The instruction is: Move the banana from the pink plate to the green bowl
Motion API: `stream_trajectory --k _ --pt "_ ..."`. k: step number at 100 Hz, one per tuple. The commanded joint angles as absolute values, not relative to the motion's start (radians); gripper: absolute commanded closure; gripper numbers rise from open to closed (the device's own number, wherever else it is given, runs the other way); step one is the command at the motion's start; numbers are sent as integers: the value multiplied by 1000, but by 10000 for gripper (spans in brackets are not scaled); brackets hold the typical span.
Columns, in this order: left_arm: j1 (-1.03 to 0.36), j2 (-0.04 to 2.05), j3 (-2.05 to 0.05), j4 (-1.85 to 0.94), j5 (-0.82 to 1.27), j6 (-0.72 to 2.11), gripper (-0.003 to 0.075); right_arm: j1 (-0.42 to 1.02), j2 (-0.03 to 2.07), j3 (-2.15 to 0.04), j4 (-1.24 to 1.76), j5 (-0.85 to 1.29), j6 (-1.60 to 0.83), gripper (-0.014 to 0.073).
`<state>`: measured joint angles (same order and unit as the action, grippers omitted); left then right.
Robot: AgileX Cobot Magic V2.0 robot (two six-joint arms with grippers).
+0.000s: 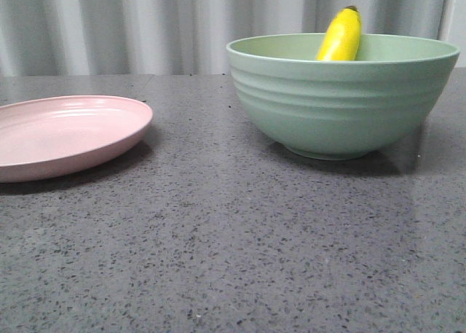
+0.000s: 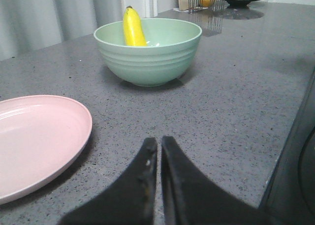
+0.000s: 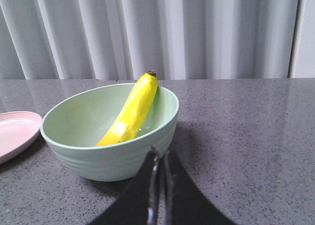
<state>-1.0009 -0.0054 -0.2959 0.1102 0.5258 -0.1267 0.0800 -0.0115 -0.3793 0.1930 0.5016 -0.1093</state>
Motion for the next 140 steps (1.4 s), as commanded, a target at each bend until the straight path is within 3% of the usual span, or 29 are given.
stream_trajectory --k 1,39,60,80,108,140 --pt "-1006 -21 -318 105 455 -135 739 77 -13 -402 191 427 -118 668" --pt "-945 -21 -199 156 406 -155 739 77 -13 -402 191 426 -118 668" --pt "-675 -21 -64 149 122 -270 739 77 -13 -402 191 426 -118 668" --pt "-348 -23 27 38 -32 -103 739 77 -13 -402 191 426 -118 668" --pt "-37 -36 27 18 0 36 739 77 -13 -402 191 426 -118 668" --pt "22 -36 28 -54 286 -14 739 77 -13 -402 191 426 -118 668"
